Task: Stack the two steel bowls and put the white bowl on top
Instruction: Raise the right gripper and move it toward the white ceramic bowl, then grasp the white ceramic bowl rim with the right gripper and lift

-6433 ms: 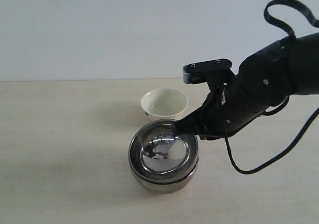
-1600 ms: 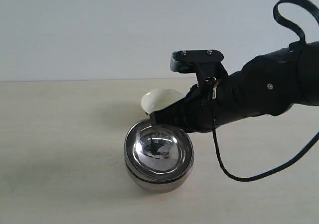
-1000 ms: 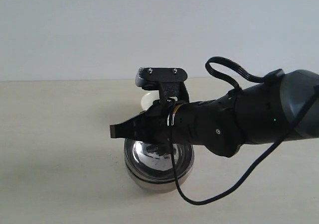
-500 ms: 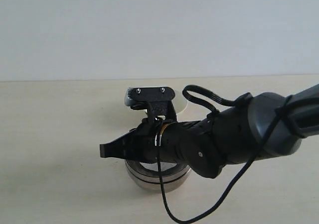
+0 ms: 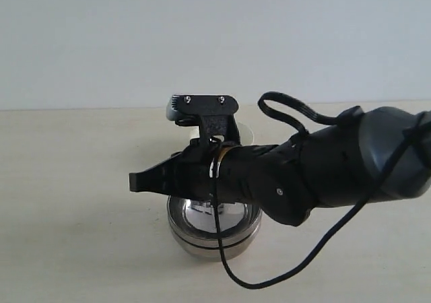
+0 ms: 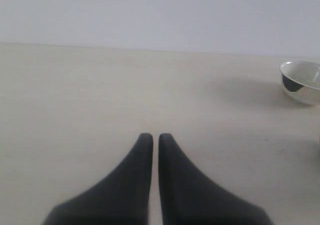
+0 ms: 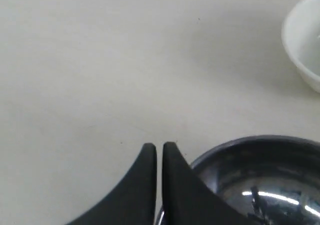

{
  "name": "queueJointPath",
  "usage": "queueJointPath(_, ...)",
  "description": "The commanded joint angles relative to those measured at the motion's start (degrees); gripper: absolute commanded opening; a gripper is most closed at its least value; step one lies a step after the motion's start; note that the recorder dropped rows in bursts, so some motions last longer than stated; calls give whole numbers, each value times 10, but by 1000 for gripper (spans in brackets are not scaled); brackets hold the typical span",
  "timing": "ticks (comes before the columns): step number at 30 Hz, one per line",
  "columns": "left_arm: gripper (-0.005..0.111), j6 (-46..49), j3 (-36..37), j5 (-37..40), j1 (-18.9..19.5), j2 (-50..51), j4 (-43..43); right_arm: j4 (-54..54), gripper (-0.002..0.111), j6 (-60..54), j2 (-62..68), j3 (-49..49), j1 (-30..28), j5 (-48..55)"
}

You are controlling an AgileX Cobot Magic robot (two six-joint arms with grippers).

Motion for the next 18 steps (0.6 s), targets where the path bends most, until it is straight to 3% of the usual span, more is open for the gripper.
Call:
queueJointPath(1, 4, -3, 2, -4, -3, -2, 0, -4, 0, -41, -32, -3, -12, 3)
queueJointPath(10, 4, -3, 2, -4, -3, -2, 0, 54, 4, -41, -63, -3, -163, 51)
queueJointPath(11, 4, -3, 2, -4, -3, -2, 0, 54, 10, -41, -62, -3, -172, 51)
queueJointPath(13, 4, -3, 2, -4, -3, -2, 0, 54, 38, -41, -47, -3, -202, 48)
queueJointPath(14, 4, -3, 2, -4, -3, -2, 0, 54, 63, -42, -31, -3, -213, 42)
queueJointPath(15, 4, -3, 2, -4, -3, -2, 0, 54, 73, -42, -21, -3, -216, 39)
queueJointPath(16, 4, -3, 2, -4, -3, -2, 0, 54, 78, -42, 0, -12, -217, 38)
queueJointPath(18, 4, -3, 2, -4, -3, -2, 0, 54, 76, -42, 27, -35, -216, 45)
